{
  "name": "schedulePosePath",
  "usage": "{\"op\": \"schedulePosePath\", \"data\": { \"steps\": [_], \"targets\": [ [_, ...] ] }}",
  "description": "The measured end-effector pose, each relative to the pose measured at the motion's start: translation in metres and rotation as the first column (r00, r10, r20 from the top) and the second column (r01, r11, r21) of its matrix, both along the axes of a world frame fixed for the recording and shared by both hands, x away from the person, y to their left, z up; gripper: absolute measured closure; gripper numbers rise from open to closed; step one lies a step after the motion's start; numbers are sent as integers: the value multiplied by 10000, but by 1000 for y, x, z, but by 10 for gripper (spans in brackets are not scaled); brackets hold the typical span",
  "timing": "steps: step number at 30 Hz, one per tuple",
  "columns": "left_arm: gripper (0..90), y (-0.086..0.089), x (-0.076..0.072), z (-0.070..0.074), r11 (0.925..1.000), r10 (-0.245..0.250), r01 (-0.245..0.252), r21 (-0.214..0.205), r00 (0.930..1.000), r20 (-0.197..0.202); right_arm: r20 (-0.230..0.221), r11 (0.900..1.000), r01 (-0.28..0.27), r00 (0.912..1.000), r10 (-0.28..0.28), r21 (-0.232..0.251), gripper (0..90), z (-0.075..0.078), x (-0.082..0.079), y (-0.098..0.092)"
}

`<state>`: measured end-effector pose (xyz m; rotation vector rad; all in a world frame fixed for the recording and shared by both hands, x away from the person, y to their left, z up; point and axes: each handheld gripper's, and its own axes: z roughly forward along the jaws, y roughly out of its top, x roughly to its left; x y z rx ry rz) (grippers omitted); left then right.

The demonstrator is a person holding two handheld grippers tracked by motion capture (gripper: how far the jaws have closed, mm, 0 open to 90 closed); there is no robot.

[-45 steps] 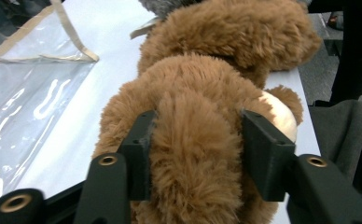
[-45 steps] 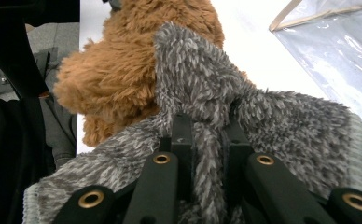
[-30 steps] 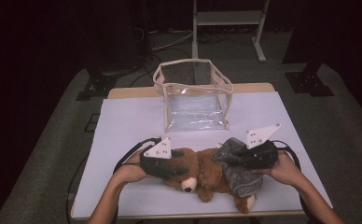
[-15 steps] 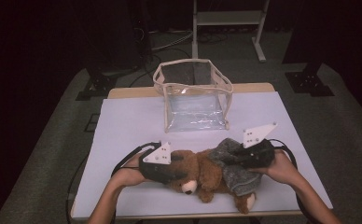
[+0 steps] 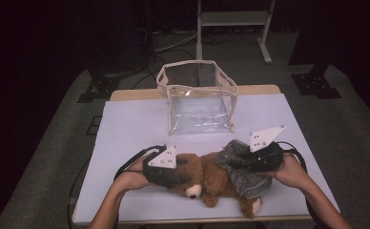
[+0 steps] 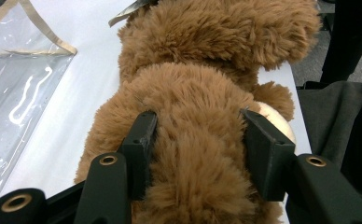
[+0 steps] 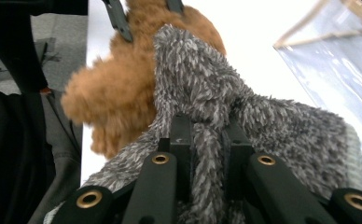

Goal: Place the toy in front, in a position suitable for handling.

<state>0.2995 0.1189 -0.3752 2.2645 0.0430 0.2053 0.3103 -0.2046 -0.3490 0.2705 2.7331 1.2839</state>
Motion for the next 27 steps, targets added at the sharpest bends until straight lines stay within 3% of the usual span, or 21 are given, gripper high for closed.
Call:
{"op": "schedulePosePath", "data": {
  "steps": [3, 8, 12, 18, 21, 23, 27],
  "targets": [
    [493, 2, 0, -1, 10000, -21, 21, -58, 10000, -7, -9, 10000, -83, 10000, 83, 45, 780, -4, 0, 2],
    [494, 1, 1, -1, 9999, -28, 28, -146, 10000, -40, -598, 9983, 290, 9979, -260, 498, 780, -17, -4, -22],
    [494, 0, 1, 0, 10000, -2, 2, -29, 10000, -26, -435, 9984, 482, 9980, -468, 307, 776, -14, -7, -30],
    [493, 1, 1, -1, 10000, -6, 5, -80, 10000, -68, 17, 9988, 292, 9996, -293, 381, 775, -2, 3, -8],
    [490, 2, 1, -1, 10000, 9, -10, -81, 10000, -95, -125, 9995, 240, 9996, -238, 204, 775, -7, 8, 0],
    [478, 2, 2, 0, 9999, -20, 18, -130, 9999, -129, -391, 9992, 283, 9989, -273, 266, 775, -12, 10, 0],
    [428, -1, 6, 10, 10000, -76, 76, -25, 10000, -65, -486, 9983, 302, 9984, -278, 491, 779, -20, 2, 1]
  ]
}}
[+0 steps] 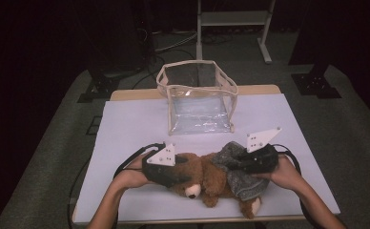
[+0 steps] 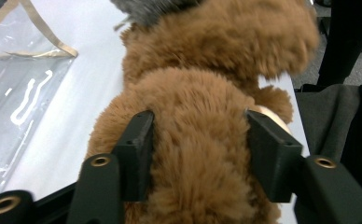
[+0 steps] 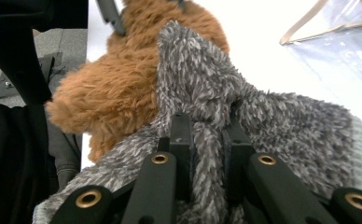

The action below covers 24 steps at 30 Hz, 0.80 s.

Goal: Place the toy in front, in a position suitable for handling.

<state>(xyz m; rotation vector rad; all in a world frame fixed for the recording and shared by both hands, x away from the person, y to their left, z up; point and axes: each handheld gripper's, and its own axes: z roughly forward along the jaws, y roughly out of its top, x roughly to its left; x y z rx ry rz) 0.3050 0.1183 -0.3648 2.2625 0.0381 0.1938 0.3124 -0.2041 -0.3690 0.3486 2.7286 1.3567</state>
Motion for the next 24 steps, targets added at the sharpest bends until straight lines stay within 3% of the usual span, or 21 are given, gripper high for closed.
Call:
{"op": "schedulePosePath", "data": {
  "steps": [3, 7, 15, 20, 24],
  "targets": [
    [430, -5, 2, 7, 9999, -147, 147, 13, 9999, -48, 136, 10000, -84, 9999, 84, -1, 781, -1, -6, 5],
    [459, -14, 4, 3, 9979, -234, 242, 594, 9996, -134, 434, 9998, -145, 9989, 152, -155, 781, 0, -12, 9],
    [495, -11, 4, -2, 9977, -177, 193, 647, 9995, -255, 207, 9999, 56, 9998, -53, -114, 778, 3, -12, -20],
    [496, -13, 3, -2, 9973, -174, 191, 712, 9995, -245, -29, 9969, 735, 9973, -736, -285, 775, 5, -8, -45],
    [494, -12, 2, -3, 9978, -149, 169, 645, 9994, -318, 123, 9969, 631, 9980, -626, -470, 773, 10, 2, -33]
  ]
}}
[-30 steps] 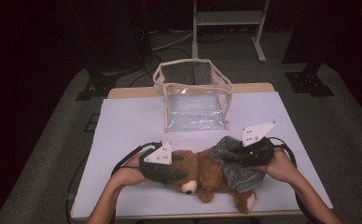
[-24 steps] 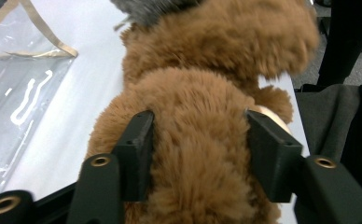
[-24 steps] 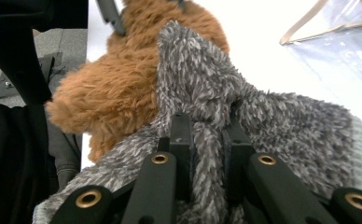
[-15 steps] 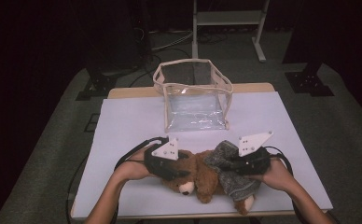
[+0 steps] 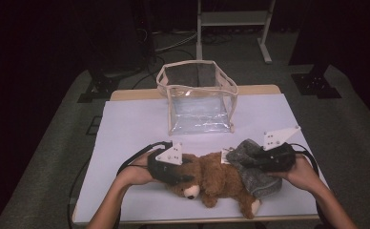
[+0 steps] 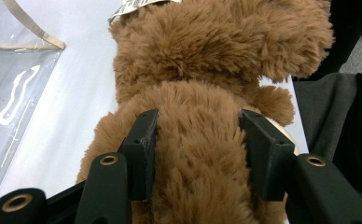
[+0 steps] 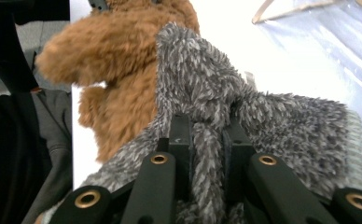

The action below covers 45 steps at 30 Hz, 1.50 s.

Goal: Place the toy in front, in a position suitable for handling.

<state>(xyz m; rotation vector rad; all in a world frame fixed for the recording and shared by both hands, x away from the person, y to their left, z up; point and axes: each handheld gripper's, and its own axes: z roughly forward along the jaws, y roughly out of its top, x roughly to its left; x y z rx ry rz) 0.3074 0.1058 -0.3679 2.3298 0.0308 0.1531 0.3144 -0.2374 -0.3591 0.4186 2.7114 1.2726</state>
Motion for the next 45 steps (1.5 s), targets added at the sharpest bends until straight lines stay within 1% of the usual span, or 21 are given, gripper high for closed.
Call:
{"op": "schedulePosePath", "data": {
  "steps": [3, 6, 7, 10, 13, 15, 19, 20, 21, 22, 24, 26, 28, 30, 32, 34, 36, 37, 39, 41, 45],
  "targets": [
    [491, 2, 0, -1, 10000, -7, 6, -66, 10000, -57, -11, 9995, -297, 9996, 297, -50, 774, 1, 6, 15],
    [481, 4, 1, -1, 9997, -47, 44, -220, 9999, -127, -365, 9987, -503, 9981, 504, 50, 775, -5, 9, 24],
    [471, 4, 2, 1, 9995, -57, 53, -306, 9999, -134, -430, 9989, -456, 9980, 461, 141, 776, -7, 7, 24],
    [443, 0, 2, 6, 9994, -155, 157, -309, 9999, 73, -584, 9978, -288, 9978, 324, 599, 779, -13, 3, 20],
    [429, -9, 0, 12, 9985, -452, 459, -301, 9987, 221, -592, 9956, -237, 9978, 291, 904, 780, -17, -1, 17],
    [418, -17, -2, 14, 9973, -701, 707, -223, 9972, 274, -529, 9950, -265, 9981, 317, 961, 780, -17, -3, 18],
    [367, -30, -5, 13, 9940, -1088, 1090, -51, 9932, 405, -472, 9941, -351, 9981, 401, 1030, 780, -18, -5, 20],
    [361, -32, -6, 12, 9933, -1153, 1152, 61, 9923, 441, -473, 9939, -363, 9980, 414, 1046, 780, -18, -5, 20],
    [356, -34, -7, 10, 9924, -1207, 1193, 302, 9912, 534, -478, 9936, -371, 9980, 425, 1071, 781, -18, -5, 21],
    [349, -34, -8, 8, 9918, -1219, 1194, 453, 9909, 578, -483, 9933, -382, 9979, 437, 1093, 780, -19, -5, 20],
    [344, -33, -8, 4, 9912, -1198, 1162, 633, 9912, 568, -489, 9931, -374, 9979, 431, 1112, 780, -19, -6, 20],
    [336, -34, -7, 2, 9915, -1138, 1095, 698, 9917, 606, -478, 9927, -390, 9979, 447, 1141, 780, -19, -6, 20],
    [334, -36, -6, 3, 9918, -1146, 1100, 650, 9907, 733, -487, 9927, -380, 9979, 438, 1148, 780, -19, -6, 21],
    [324, -40, -4, 5, 9921, -1151, 1106, 598, 9903, 778, -474, 9928, -401, 9978, 457, 1130, 781, -19, -7, 21],
    [306, -42, 0, 6, 9923, -1065, 1007, 717, 9910, 816, -485, 9929, -425, 9977, 481, 1116, 783, -19, -7, 22],
    [301, -42, 5, 6, 9925, -922, 861, 865, 9934, 686, -485, 9930, -425, 9977, 481, 1105, 783, -19, -8, 23],
    [300, -38, 9, 4, 9936, -630, 576, 968, 9966, 535, -470, 9926, -427, 9977, 483, 1133, 783, -19, -9, 22],
    [297, -35, 10, 4, 9935, -590, 541, 1001, 9972, 466, -442, 9921, -466, 9977, 521, 1167, 783, -20, -9, 22],
    [289, -29, 12, 1, 9951, -406, 380, 910, 9988, 272, -465, 9913, -467, 9975, 528, 1230, 783, -21, -9, 21],
    [277, -23, 12, 1, 9977, -252, 245, 628, 9996, 92, -461, 9904, -483, 9974, 547, 1298, 784, -22, -10, 21],
    [255, -9, 13, 6, 9992, -37, 42, 385, 9999, -116, -451, 9905, -513, 9973, 574, 1274, 784, -21, -12, 21]
  ]
}}
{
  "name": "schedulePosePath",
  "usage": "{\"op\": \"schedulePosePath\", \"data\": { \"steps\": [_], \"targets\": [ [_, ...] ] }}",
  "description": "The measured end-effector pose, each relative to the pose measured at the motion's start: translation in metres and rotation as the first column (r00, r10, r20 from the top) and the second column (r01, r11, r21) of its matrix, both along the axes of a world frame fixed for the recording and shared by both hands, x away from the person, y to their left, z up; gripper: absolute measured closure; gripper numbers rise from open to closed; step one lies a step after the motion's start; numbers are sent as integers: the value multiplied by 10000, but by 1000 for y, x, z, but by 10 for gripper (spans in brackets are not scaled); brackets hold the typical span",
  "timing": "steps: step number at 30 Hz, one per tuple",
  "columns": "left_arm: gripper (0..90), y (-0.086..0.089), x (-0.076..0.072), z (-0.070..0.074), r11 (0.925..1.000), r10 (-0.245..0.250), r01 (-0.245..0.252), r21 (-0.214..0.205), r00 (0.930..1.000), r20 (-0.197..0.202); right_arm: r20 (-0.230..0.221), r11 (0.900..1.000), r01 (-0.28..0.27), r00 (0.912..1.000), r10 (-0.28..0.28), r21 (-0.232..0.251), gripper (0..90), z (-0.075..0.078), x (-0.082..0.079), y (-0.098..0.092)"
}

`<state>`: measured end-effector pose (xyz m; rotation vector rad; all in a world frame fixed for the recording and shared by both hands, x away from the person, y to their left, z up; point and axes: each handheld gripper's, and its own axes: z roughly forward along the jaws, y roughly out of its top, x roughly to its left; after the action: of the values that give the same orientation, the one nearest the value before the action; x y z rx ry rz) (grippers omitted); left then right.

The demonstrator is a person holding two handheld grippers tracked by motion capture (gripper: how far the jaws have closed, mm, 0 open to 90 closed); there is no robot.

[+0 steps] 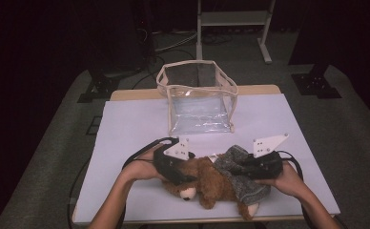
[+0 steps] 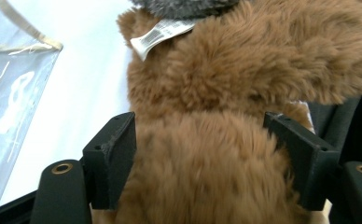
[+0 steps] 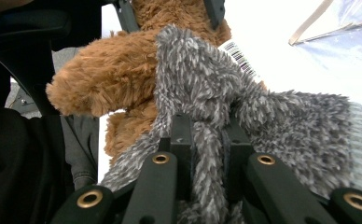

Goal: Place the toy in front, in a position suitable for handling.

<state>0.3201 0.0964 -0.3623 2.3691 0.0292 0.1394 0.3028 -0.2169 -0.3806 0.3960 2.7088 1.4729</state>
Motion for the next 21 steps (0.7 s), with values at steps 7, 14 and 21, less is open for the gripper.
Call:
{"op": "schedulePosePath", "data": {
  "steps": [7, 14, 21],
  "targets": [
    [335, 11, -3, -4, 10000, 8, -5, 72, 9989, -462, -5, 10000, -28, 10000, 28, -14, 784, 0, -4, 0],
    [389, 12, -14, -9, 9997, -195, 190, -122, 9991, -364, 404, 9984, 7, 9992, 16, -569, 784, 29, 2, -5],
    [385, 13, -22, -9, 9993, -336, 332, -188, 9992, -210, 186, 9971, -97, 9998, 112, -753, 784, 33, 13, 7]
  ]
}}
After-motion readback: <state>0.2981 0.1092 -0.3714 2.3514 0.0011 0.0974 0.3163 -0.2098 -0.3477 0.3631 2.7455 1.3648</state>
